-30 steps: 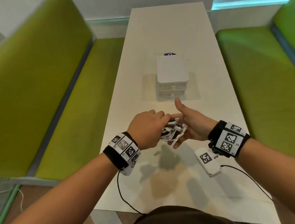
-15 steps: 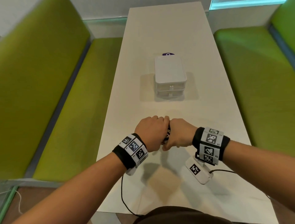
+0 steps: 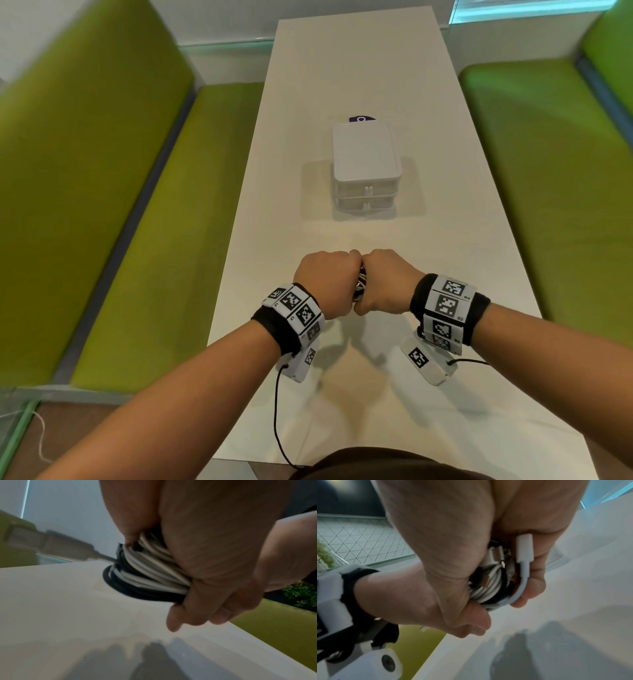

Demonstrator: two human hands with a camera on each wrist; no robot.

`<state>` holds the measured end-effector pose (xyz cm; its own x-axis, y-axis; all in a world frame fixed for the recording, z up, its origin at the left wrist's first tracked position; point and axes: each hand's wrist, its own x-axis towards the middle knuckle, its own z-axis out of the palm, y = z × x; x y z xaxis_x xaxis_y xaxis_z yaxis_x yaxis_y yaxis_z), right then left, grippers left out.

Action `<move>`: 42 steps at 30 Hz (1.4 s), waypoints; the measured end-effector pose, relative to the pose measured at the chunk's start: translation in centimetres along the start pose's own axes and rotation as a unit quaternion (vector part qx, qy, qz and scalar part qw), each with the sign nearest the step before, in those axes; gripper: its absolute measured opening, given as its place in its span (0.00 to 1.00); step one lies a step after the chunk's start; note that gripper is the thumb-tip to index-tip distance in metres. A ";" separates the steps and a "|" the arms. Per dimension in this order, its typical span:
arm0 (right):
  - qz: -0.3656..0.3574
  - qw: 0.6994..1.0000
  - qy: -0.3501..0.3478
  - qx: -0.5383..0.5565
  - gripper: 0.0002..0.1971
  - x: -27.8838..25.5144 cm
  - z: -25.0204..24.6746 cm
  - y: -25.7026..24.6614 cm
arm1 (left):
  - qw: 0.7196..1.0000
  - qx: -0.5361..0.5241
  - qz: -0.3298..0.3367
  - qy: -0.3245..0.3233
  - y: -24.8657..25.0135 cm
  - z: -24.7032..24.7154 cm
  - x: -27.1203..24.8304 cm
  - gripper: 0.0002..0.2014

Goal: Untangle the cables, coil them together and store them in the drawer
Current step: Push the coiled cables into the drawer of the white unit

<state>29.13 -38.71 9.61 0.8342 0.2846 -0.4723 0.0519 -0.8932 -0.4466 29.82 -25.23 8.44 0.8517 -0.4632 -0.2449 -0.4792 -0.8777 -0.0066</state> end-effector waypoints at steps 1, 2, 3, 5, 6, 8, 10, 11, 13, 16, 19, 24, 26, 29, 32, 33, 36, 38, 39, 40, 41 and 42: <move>0.001 1.000 0.005 0.012 0.21 0.3 0.0 0.2 | 1.000 0.003 -0.009 0.000 0.1 -0.1 0.1 0.18; 0.003 0.999 0.014 0.029 0.28 0.5 -0.1 0.5 | 1.000 0.003 -0.017 -0.001 0.1 -0.2 0.3 0.16; 0.004 0.998 0.023 0.053 0.39 0.7 -0.2 0.7 | 1.000 0.000 -0.023 -0.002 0.1 -0.3 0.5 0.15; -0.008 0.996 0.026 0.089 0.59 1.1 -0.4 1.2 | 1.000 -0.006 -0.022 0.000 -0.1 -0.4 0.8 0.15; -0.017 0.995 0.024 0.092 0.62 1.2 -0.6 1.4 | 1.000 -0.005 -0.015 0.001 -0.3 -0.4 1.0 0.16; -0.042 0.995 0.011 0.088 0.62 1.3 -1.2 1.9 | 1.000 -0.003 -0.002 0.005 -0.5 -0.4 1.4 0.18; -0.065 0.990 -0.020 0.121 0.59 1.4 -2.3 2.6 | 1.000 -0.007 -0.003 0.014 -1.0 -0.4 1.9 0.19; -0.069 0.985 -0.032 0.156 0.53 1.4 -3.1 2.9 | 1.000 -0.011 -0.010 0.022 -1.4 -0.4 2.1 0.17; -0.046 0.962 -0.032 0.268 0.41 1.9 -4.5 3.8 | 0.999 -0.022 -0.026 0.040 -2.2 -0.1 2.3 0.14; 0.038 0.896 0.031 0.442 0.28 4.2 -5.4 6.1 | 0.995 -0.032 -0.053 0.075 -3.2 0.3 2.6 0.13; 0.116 0.878 0.085 0.456 0.13 6.7 -4.5 7.8 | 0.987 -0.044 -0.082 0.127 -4.2 -0.8 3.6 0.17; 0.158 0.827 0.119 0.526 0.09 10.1 -2.6 6.4 | 0.982 -0.036 -0.090 0.163 -5.7 -3.4 7.8 0.31; 0.171 0.818 0.145 0.530 0.11 11.5 -2.6 5.8 | 0.985 -0.017 -0.084 0.147 -6.0 -4.0 9.5 0.33; 0.190 0.809 0.167 0.530 0.10 13.5 -2.9 5.7 | 0.989 0.000 -0.077 0.125 -6.3 -4.2 11.1 0.31; 0.203 0.783 0.170 0.563 0.14 14.6 -2.5 6.2 | 0.989 0.011 -0.075 0.124 -6.5 -4.0 11.6 0.30; 0.203 0.778 0.171 0.569 0.14 14.7 -2.4 6.3 | 0.989 0.016 -0.074 0.125 -6.6 -3.9 11.6 0.30; 0.204 0.782 0.177 0.562 0.10 13.9 -2.3 6.0 | 0.990 0.031 -0.073 0.119 -6.6 -4.0 11.6 0.27; 0.206 0.784 0.174 0.559 0.10 12.4 -1.9 5.7 | 0.990 0.037 -0.072 0.112 -6.4 -4.2 11.7 0.25; 0.203 0.789 0.169 0.555 0.12 11.4 -1.5 5.6 | 0.991 0.039 -0.072 0.110 -6.4 -4.3 11.8 0.24; 0.200 0.793 0.160 0.553 0.14 10.3 -1.0 5.6 | 0.991 0.040 -0.073 0.109 -6.3 -4.4 11.8 0.23; 0.201 0.790 0.149 0.559 0.14 9.3 -0.5 5.5 | 0.991 0.040 -0.073 0.108 -6.3 -4.4 11.8 0.23; 0.203 0.784 0.139 0.570 0.15 8.3 0.1 5.6 | 0.991 0.039 -0.073 0.108 -6.2 -4.5 11.8 0.22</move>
<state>36.26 -41.28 3.09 0.7509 -0.1700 -0.6382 -0.6409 0.0458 -0.7663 43.80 -25.78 9.92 0.9346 -0.3549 -0.0229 -0.3553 -0.9289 -0.1044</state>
